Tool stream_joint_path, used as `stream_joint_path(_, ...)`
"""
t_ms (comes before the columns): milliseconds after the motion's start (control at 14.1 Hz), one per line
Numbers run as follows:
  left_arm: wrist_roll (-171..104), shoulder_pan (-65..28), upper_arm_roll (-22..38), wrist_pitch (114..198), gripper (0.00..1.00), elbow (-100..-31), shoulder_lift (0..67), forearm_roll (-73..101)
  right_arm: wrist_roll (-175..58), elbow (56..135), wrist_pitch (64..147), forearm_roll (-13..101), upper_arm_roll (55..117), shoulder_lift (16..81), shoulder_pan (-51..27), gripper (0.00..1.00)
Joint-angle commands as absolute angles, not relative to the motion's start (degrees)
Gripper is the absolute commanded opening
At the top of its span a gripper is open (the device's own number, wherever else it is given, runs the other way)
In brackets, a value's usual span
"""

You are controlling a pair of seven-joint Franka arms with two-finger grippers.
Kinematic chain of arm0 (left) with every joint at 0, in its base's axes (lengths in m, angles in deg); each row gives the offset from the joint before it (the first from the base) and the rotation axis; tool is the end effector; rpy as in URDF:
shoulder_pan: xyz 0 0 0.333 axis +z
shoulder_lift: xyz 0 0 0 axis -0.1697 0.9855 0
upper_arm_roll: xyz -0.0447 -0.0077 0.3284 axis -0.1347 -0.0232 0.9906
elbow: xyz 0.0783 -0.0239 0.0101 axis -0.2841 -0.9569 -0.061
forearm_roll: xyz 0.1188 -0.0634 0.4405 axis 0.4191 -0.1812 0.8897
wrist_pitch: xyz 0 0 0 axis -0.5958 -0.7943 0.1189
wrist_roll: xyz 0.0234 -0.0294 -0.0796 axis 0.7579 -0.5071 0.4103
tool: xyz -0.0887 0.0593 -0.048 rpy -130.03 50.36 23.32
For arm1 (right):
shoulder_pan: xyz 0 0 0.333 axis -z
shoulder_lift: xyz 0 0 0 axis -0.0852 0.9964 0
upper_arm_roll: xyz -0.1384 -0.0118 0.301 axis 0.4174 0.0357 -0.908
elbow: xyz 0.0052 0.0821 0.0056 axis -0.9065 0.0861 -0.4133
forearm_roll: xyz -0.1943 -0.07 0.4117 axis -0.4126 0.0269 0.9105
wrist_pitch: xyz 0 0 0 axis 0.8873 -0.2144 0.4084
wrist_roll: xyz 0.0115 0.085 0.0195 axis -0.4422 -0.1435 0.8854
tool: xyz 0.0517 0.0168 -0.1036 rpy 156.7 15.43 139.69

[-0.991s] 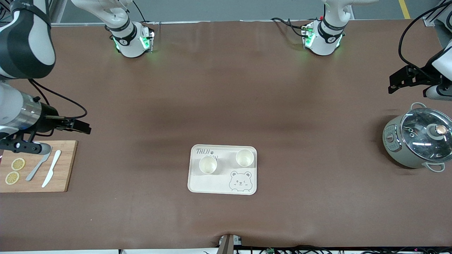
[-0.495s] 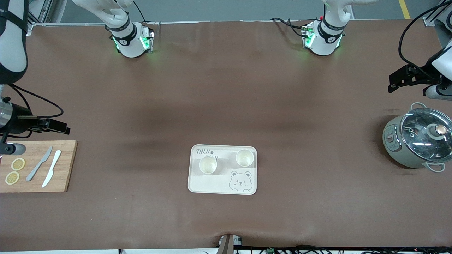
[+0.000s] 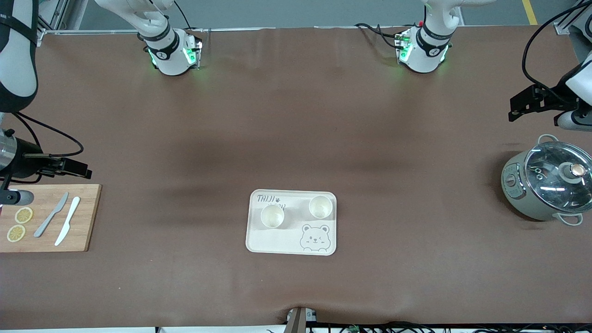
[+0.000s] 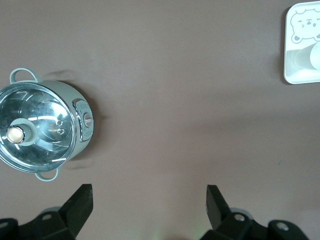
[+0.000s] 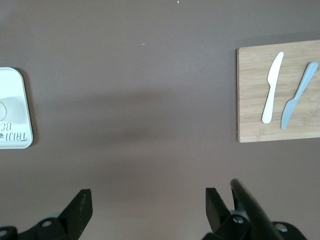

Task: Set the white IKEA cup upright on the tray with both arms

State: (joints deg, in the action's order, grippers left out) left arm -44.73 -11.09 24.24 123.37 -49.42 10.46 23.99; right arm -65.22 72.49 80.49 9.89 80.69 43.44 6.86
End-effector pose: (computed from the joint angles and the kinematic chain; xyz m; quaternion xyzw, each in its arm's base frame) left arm 0.6268 -0.0362 0.6544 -0.9972 0.0728 0.0165 0.0094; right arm 0.7215 -0.0206 0.5421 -0.9985 0.0342 0.0370 0.0212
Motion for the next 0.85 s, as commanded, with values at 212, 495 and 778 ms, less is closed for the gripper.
stream_joint_path(212, -46.21, -10.74, 24.41, 122.29, 1.0, -48.71, 10.32, 23.48, -67.41, 72.25, 81.29, 9.2, 80.18, 44.19, 6.56, 1.0)
stream_joint_path(495, -46.21, -10.74, 24.41, 122.29, 1.0, -48.71, 10.41, 23.57, -67.41, 72.25, 81.3, 8.68, 80.18, 44.45, 6.56, 1.0)
stream_joint_path(778, -46.21, -10.74, 24.41, 122.29, 1.0, -48.71, 10.41, 23.57, -67.41, 72.25, 81.3, 8.15, 80.18, 44.45, 6.47, 1.0)
